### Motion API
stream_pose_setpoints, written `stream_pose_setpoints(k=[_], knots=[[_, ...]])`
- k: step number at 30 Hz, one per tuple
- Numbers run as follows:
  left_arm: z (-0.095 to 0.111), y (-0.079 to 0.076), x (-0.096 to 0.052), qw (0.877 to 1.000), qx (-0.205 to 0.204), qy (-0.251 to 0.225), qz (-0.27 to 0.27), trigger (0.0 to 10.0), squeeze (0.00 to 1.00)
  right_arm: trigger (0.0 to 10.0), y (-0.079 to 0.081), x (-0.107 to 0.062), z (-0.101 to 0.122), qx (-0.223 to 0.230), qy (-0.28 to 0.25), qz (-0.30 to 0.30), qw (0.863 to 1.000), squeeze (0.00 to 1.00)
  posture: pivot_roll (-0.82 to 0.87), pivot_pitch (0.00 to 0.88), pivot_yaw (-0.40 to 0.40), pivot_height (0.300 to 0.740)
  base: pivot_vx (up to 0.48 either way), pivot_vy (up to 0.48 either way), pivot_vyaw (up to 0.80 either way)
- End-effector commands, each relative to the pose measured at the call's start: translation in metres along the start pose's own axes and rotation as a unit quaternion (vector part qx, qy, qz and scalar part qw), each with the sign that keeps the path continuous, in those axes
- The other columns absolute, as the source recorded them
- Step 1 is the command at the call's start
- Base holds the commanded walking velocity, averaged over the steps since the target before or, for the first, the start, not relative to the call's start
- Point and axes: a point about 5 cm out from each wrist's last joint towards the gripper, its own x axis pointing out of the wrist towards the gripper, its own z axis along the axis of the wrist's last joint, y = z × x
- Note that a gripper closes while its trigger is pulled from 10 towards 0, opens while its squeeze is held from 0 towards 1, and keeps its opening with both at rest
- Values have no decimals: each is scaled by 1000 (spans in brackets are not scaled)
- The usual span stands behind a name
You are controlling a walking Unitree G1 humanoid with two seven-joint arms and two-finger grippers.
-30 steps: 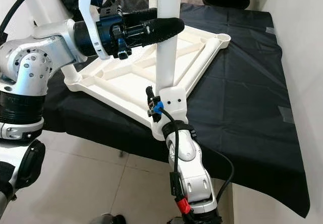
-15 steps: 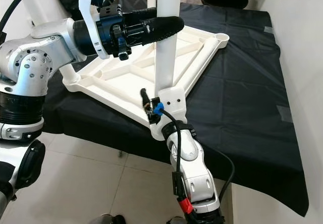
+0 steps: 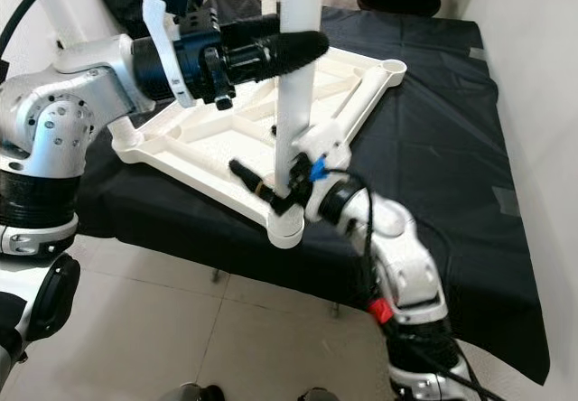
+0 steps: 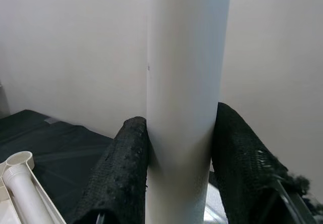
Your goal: Building children table
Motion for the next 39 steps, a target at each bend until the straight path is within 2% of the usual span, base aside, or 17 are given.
stream_pose_setpoints(k=[1,2,4,5,6,7,12,20,24,25,31,33,35,36,37,38,39], knots=[[-11,-5,2,999,-13,26,-17,0,0,10000,2,4,0,17,2,27,999,0,-39,127,29,740,0,0,0],[-11,-7,3,999,-12,25,-19,0,0,10000,-3,4,3,29,15,56,998,0,-38,128,28,740,0,0,0],[-11,-7,3,999,-12,25,-20,0,0,10000,-3,3,4,32,16,66,997,0,-38,128,28,740,0,0,0],[-11,-8,3,999,-12,25,-20,0,0,7333,-5,3,5,39,17,78,996,0,-37,127,25,740,0,0,0],[-11,-8,3,999,-12,25,-20,0,0,7333,-5,3,5,39,17,78,996,0,-37,127,25,740,0,0,0],[-11,-8,4,999,-11,24,-21,0,0,0,-8,3,7,45,17,85,995,0,-36,127,24,740,0,0,0],[-13,-6,5,999,-11,22,-20,0,0,0,-13,1,10,61,21,107,992,0,-38,132,23,740,0,0,0],[-17,-2,7,1000,-12,23,-18,0,0,0,-13,0,8,70,25,110,991,0,-40,136,25,740,0,0,0],[-21,-5,6,1000,-7,16,-24,0,0,0,-14,-1,7,75,24,110,991,0,-40,137,26,740,0,0,0],[-22,-6,7,1000,-5,12,-13,10000,992,0,-14,-1,7,77,20,99,992,0,-41,139,27,740,0,0,0],[-22,-3,15,1000,0,4,1,10000,1000,0,-10,1,4,78,4,40,996,0,-42,144,31,740,0,0,0],[-23,4,20,1000,0,2,12,10000,1000,0,-5,1,-1,68,4,5,998,0,-40,145,30,740,0,0,0],[-25,11,24,1000,1,5,24,10000,1000,0,3,1,-7,29,15,-53,998,0,-34,147,29,740,0,0,0],[-25,11,24,1000,1,5,24,10000,1000,0,3,1,-7,29,15,-53,998,0,-34,147,29,740,0,0,0],[-27,15,23,1000,1,6,29,10000,1000,0,7,0,-11,3,21,-126,992,0,-30,147,24,740,0,0,0],[-27,15,23,1000,1,6,29,10000,1000,0,7,0,-11,3,21,-126,992,0,-30,147,24,740,0,0,0],[-28,15,23,1000,1,5,30,10000,1000,0,9,-2,-13,-4,23,-168,985,0,-30,147,24,740,0,0,0]])
